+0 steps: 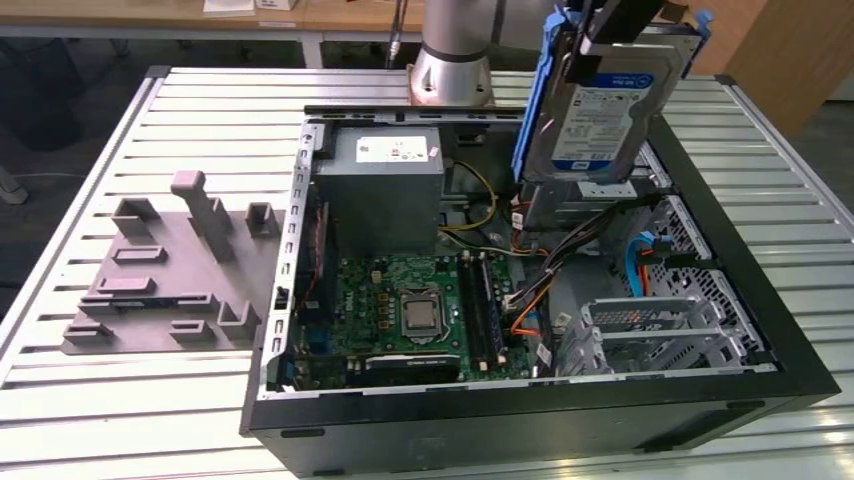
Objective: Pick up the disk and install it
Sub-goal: 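Pick up the disk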
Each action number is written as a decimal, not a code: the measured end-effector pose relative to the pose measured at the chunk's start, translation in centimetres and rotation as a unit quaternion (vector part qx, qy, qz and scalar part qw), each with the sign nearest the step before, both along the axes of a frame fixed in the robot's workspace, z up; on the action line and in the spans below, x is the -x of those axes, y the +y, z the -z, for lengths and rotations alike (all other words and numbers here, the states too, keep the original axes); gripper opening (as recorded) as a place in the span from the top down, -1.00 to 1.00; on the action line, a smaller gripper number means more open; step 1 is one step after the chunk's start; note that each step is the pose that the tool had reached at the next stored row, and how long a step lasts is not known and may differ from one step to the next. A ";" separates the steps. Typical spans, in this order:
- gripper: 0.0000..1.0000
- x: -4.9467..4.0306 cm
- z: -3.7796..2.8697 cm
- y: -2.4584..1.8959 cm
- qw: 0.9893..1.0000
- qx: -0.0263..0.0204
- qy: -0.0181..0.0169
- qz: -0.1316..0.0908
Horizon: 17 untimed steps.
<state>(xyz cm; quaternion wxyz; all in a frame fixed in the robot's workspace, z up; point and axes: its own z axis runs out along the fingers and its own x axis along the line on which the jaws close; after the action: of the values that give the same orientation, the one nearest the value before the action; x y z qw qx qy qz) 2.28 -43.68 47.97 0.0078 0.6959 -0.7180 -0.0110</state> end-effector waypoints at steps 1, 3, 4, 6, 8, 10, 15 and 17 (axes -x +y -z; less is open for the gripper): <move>0.27 0.20 0.00 0.00 1.000 0.000 0.000 0.000; 0.27 0.60 0.00 -0.01 1.000 0.000 0.000 0.000; 0.27 0.73 0.00 0.00 1.000 0.000 0.000 0.000; 0.27 0.76 0.00 0.00 1.000 0.000 0.000 0.000; 0.27 0.76 0.00 0.00 1.000 0.000 0.000 0.000; 0.27 0.76 0.00 0.00 1.000 0.000 0.000 0.000; 0.27 0.78 0.00 0.00 1.000 0.000 0.000 0.000; 0.27 0.78 0.00 0.00 1.000 0.000 0.000 0.000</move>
<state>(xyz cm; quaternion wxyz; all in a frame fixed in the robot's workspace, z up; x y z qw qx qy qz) 1.50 -43.68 47.97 0.0079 0.6960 -0.7180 -0.0110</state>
